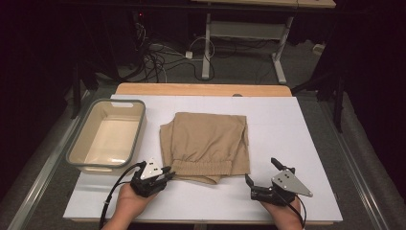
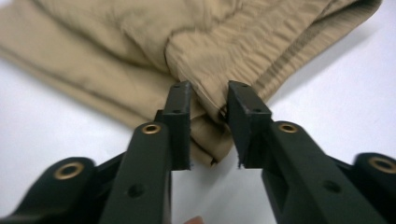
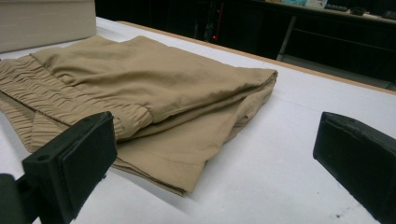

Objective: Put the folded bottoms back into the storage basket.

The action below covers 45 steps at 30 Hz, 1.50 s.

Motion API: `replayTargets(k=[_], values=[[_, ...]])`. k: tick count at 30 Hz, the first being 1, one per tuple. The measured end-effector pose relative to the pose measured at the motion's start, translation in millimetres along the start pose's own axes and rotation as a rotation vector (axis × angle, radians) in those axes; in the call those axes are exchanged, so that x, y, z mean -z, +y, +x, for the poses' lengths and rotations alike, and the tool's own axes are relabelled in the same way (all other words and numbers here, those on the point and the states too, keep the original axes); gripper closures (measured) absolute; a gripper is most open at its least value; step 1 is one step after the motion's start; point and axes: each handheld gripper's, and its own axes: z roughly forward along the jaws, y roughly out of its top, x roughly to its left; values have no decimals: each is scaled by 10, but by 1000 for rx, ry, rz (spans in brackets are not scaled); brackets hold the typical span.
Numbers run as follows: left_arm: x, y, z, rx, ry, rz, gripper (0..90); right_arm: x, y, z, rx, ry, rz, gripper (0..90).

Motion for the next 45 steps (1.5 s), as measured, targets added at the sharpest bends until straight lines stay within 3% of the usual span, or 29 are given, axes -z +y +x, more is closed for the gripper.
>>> replayTargets(k=[4,6,7,8,9,13,14,15,19,20,21,23,25,26,28,32,33,37,41,43,45], values=[[-4,-10,10,34,14,26,691,-12,7,1,-4,3,26,24],[-3,-15,24,65,27,37,650,-32,25,-2,-24,24,67,40],[-5,-21,48,96,15,39,636,-70,37,-1,-31,36,106,93],[-5,-21,48,96,15,39,636,-70,37,-1,-31,36,106,93],[-6,-24,54,109,7,39,638,-131,45,-1,-32,53,152,168],[-7,-26,44,99,-12,42,711,-332,51,13,-39,64,291,256],[-7,-26,44,99,-12,42,732,-332,51,13,-39,64,291,256],[-5,-27,32,90,-15,42,753,-417,64,8,-38,55,349,303],[-4,-29,18,75,-18,40,801,-500,72,8,-42,69,408,347],[-4,-29,16,72,-17,40,808,-528,70,1,-54,71,436,356],[0,-32,15,71,-19,36,818,-560,67,-40,-96,95,462,397],[2,-36,9,69,-21,34,820,-559,64,-55,-107,98,459,439],[9,-37,19,70,-31,33,823,-540,60,-42,-90,150,441,718],[9,-37,19,70,-31,33,823,-536,61,-16,-65,167,436,773],[13,-38,35,83,-43,29,824,-531,63,10,-61,181,436,841],[36,-45,44,81,-52,6,825,-515,66,43,-26,174,426,861],[66,-55,52,76,-54,-17,825,-486,72,80,16,156,402,864],[114,-56,67,65,-48,-27,825,-419,88,107,-4,168,365,864],[216,-63,77,43,-43,-33,825,-270,101,212,21,193,340,863],[324,-92,65,7,-29,-27,825,-131,87,335,32,232,333,861],[355,-105,65,-4,-22,-21,825,-49,87,426,48,259,334,860]])
